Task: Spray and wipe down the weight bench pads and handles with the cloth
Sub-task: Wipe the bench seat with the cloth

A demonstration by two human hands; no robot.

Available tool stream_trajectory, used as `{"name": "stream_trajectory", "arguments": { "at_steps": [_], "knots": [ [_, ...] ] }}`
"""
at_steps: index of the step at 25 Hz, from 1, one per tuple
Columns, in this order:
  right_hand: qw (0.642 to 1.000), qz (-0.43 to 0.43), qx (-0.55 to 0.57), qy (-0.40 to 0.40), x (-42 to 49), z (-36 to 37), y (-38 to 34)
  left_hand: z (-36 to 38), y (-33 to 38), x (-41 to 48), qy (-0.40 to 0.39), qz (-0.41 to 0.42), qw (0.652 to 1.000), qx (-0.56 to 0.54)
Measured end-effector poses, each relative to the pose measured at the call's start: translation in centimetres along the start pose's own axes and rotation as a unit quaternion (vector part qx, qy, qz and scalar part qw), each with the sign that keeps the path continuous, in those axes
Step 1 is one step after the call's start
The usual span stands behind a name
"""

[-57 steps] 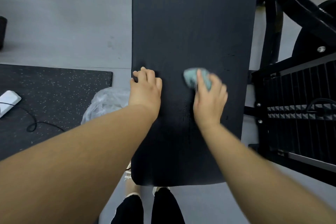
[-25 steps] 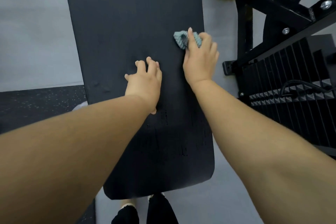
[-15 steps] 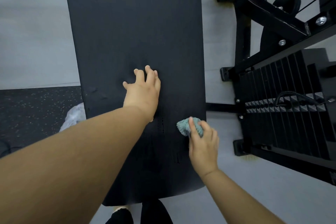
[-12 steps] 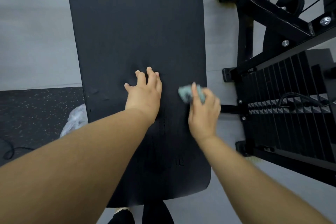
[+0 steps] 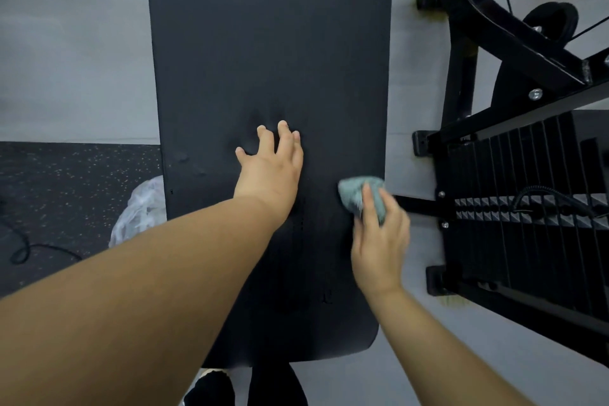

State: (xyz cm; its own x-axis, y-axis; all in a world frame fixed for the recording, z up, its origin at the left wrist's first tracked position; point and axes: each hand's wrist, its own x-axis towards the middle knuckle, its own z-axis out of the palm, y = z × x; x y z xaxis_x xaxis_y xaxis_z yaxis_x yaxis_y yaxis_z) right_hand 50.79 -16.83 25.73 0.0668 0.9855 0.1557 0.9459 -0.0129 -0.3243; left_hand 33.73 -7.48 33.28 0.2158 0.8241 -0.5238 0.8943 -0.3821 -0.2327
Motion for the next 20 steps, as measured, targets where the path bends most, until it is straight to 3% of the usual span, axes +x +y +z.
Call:
{"name": "stream_trajectory", "arguments": {
  "at_steps": [3, 7, 11, 15, 20],
  "knots": [
    [1.000, -0.012, 0.018, -0.020, -3.3, 0.1, -0.3, 0.2, 0.2, 0.1, 0.000, -0.006, 1.000, -0.001],
    [0.997, -0.057, 0.051, 0.023, 7.6, 1.2, -2.6, 0.4, 0.2, 0.0, 0.010, -0.008, 1.000, 0.002],
    [0.997, -0.040, 0.042, 0.046, 15.1, 1.6, -5.0, 0.8, -0.1, 0.2, 0.014, -0.006, 1.000, -0.008],
    [0.994, -0.089, 0.052, 0.024, 7.2, 1.7, -3.7, 0.4, -0.5, -0.4, 0.016, -0.006, 0.997, -0.069],
    [0.990, -0.117, 0.042, -0.060, -5.4, 0.6, -1.7, 4.6, -2.7, -4.1, 0.120, -0.045, 0.963, -0.239]
  ]
}}
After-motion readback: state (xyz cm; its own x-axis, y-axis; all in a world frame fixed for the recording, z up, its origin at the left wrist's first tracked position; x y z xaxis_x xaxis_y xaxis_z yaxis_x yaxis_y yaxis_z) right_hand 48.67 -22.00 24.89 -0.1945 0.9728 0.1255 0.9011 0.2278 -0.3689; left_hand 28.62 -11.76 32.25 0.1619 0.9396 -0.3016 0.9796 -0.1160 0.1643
